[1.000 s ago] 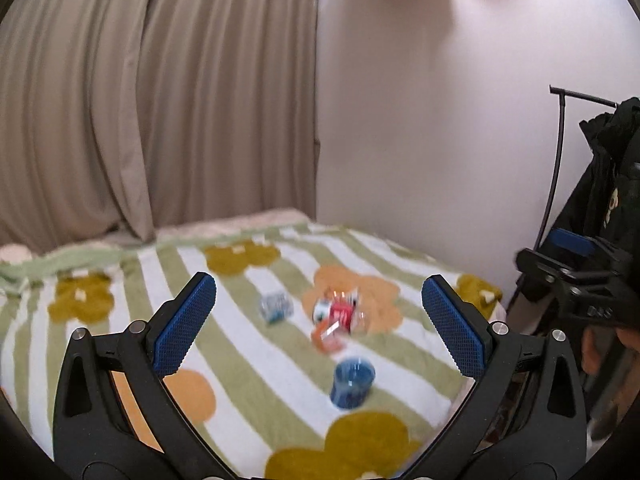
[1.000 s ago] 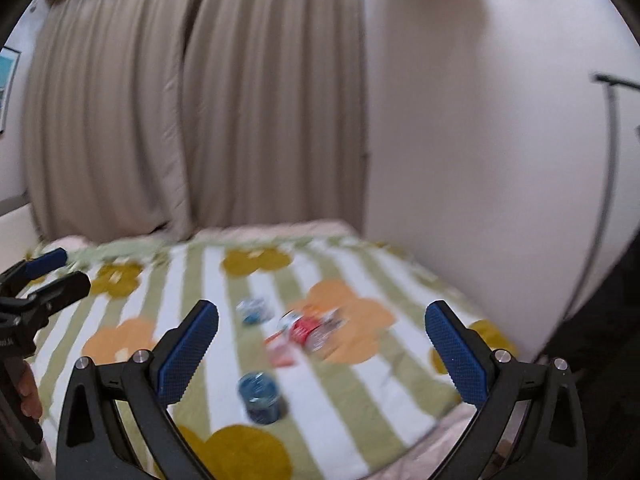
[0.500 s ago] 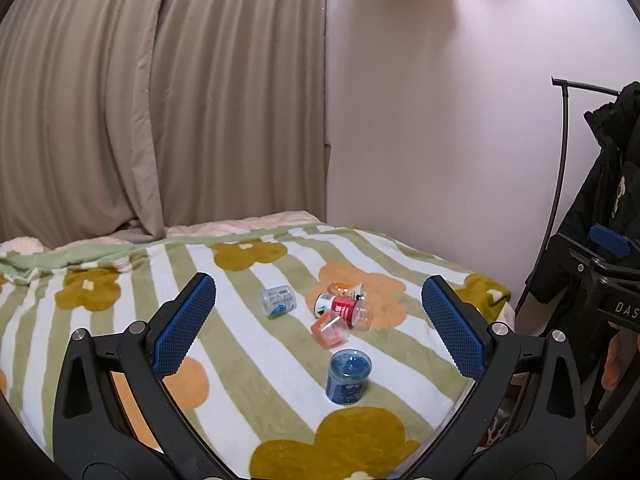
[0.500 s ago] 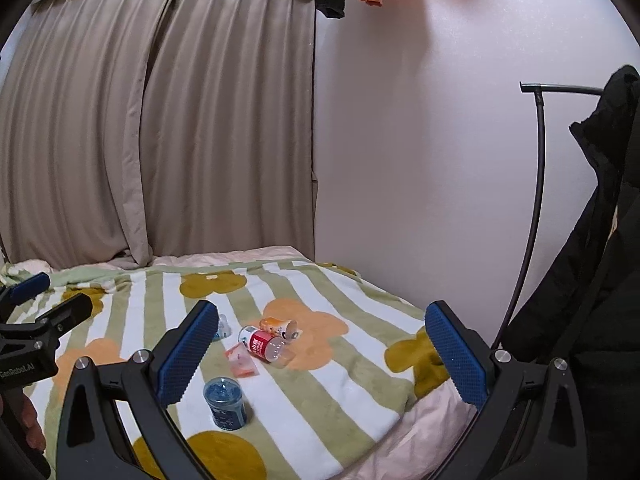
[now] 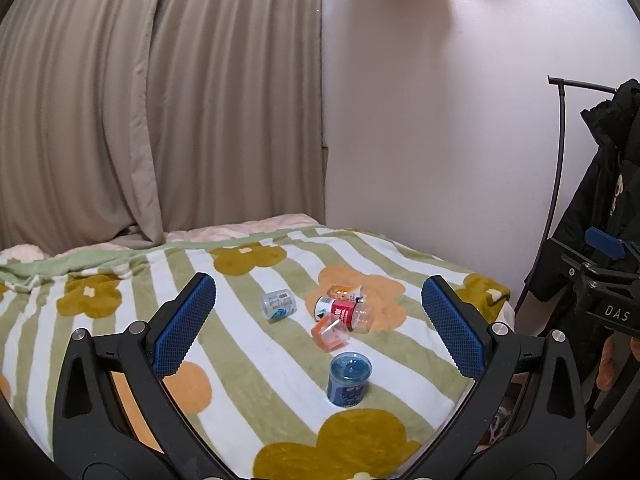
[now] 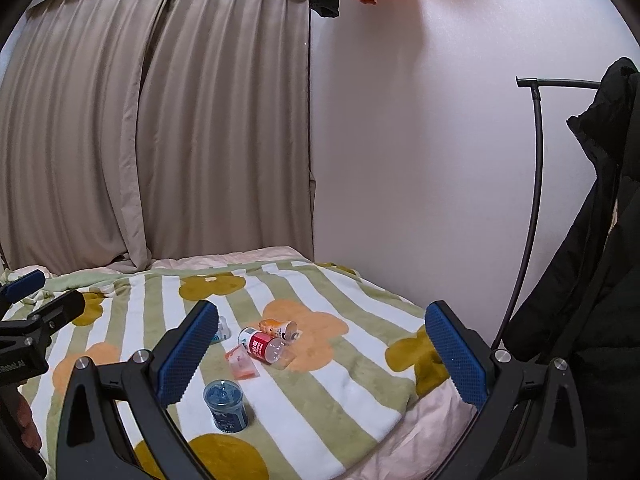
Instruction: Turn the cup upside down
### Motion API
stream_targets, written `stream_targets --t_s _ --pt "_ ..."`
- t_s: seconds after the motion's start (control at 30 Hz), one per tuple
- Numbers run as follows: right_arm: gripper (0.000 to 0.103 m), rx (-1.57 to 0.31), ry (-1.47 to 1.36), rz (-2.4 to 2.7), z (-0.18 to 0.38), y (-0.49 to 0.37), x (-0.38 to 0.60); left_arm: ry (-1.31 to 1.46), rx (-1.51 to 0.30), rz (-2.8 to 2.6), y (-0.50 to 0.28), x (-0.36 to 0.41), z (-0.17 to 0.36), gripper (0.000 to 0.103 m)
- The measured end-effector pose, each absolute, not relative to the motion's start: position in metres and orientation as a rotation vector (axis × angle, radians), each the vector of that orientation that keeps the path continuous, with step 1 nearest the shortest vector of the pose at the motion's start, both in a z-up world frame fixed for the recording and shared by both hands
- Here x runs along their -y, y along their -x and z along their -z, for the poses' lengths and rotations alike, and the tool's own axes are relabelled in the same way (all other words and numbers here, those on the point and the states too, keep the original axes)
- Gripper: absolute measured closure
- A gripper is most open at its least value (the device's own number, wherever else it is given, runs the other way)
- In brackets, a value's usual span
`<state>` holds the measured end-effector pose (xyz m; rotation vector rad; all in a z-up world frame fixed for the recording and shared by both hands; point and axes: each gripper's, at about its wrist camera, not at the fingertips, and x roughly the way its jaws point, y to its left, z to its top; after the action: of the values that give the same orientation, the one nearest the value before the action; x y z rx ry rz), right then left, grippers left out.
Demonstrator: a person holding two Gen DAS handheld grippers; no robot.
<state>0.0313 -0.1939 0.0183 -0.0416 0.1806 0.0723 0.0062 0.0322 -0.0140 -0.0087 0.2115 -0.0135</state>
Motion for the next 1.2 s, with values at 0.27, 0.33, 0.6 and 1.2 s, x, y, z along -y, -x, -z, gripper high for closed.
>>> stream_targets --t_s 0.27,0.33,0.6,1.2 --pt "0.0 -0.19 0.034 -0.066 -0.0195 -0.03 0.195 0.0 -0.209 0.02 -0.0063 -0.0265 0.0124 0.0" --pt "0.0 -0.19 0.036 -0.064 -0.0189 -0.0308 0.1956 -0.003 -0.208 0.021 -0.006 -0.0249 0.012 0.0" --pt "0.0 -0.191 0.034 -0.065 -0.0193 -0.0304 0.1962 -0.006 -0.208 0.019 -0.0061 -0.0238 0.0115 0.0" --pt "0.0 -0.2 0.032 -0.058 -0.0219 -0.0286 0.197 -0.009 -0.203 0.007 -0.0041 -0.0266 0.0081 0.0"
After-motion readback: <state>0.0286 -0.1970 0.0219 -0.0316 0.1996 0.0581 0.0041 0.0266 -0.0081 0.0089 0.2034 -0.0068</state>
